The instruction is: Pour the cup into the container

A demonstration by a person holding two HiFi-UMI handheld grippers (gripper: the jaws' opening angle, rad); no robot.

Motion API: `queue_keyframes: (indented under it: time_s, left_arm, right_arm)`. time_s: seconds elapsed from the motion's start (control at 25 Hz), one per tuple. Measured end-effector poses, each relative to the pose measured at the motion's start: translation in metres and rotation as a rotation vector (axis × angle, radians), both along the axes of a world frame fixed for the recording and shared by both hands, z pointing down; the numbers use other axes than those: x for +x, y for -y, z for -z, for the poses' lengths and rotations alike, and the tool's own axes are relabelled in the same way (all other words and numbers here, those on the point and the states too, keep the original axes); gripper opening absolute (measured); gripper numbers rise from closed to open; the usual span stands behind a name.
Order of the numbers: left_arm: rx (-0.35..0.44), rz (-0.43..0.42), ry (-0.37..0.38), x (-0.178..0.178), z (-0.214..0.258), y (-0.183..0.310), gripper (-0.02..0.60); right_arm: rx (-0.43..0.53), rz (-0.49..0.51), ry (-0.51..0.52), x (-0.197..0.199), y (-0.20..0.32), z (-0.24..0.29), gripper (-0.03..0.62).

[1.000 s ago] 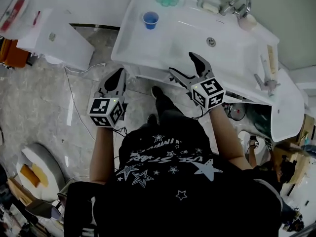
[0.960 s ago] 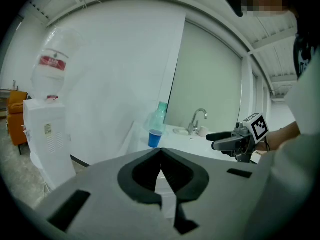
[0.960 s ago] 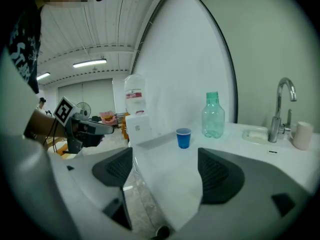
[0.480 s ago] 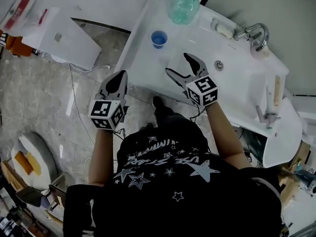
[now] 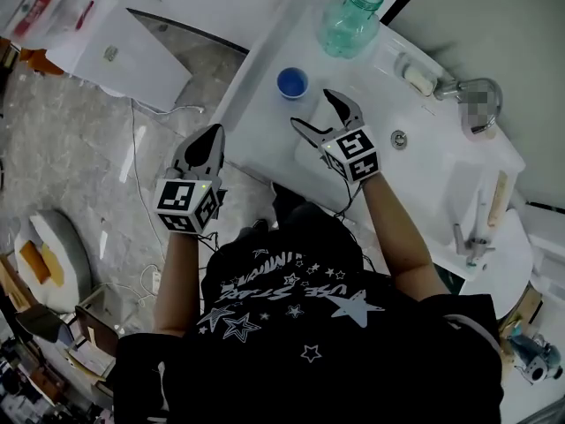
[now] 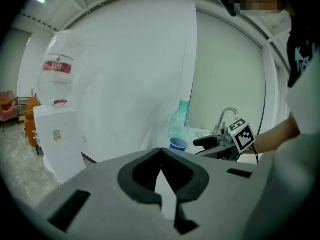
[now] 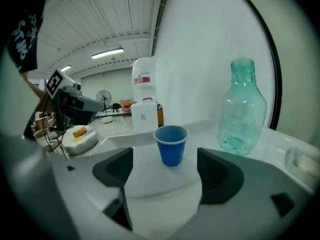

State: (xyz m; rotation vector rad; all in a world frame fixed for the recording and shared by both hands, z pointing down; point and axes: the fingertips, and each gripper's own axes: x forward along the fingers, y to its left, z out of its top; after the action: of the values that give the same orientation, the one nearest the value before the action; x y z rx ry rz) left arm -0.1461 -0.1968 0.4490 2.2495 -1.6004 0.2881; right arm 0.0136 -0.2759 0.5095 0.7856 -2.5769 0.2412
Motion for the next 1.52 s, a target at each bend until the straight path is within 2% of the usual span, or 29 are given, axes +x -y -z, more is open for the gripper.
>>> queue_keyframes:
  time_s: [0.44, 0.72, 0.96, 1.24, 1.52]
  left_arm:
    - [-0.009, 0.075, 0.005, -0.010, -0.009, 0.009, 0.009]
    - [-0.031, 0.100, 0.007, -0.016, -0.013, 0.010, 0.009]
    - [-0.053, 0.110, -0.007, -0.017, -0.021, 0.005, 0.009]
    - [-0.047, 0.097, 0.001, -0.014, -0.022, 0.007, 0.009]
    - [-0.058, 0.101, 0.000, -0.013, -0.024, -0.002, 0.009]
  right_arm:
    - [0.056, 0.060, -0.029, -0.028, 0.026, -0.028, 0.399]
    - [0.098, 0.062, -0.018, -0.048, 0.037, -0.032, 0.396]
    - [0.089, -0.002, -0.003, -0.055, 0.041, -0.035, 0.358]
    - [0.095, -0.044, 0.002, -0.057, 0.055, -0.034, 0.356]
    - [0.096, -0.017, -0.020, -0.063, 0.063, -0.034, 0.305]
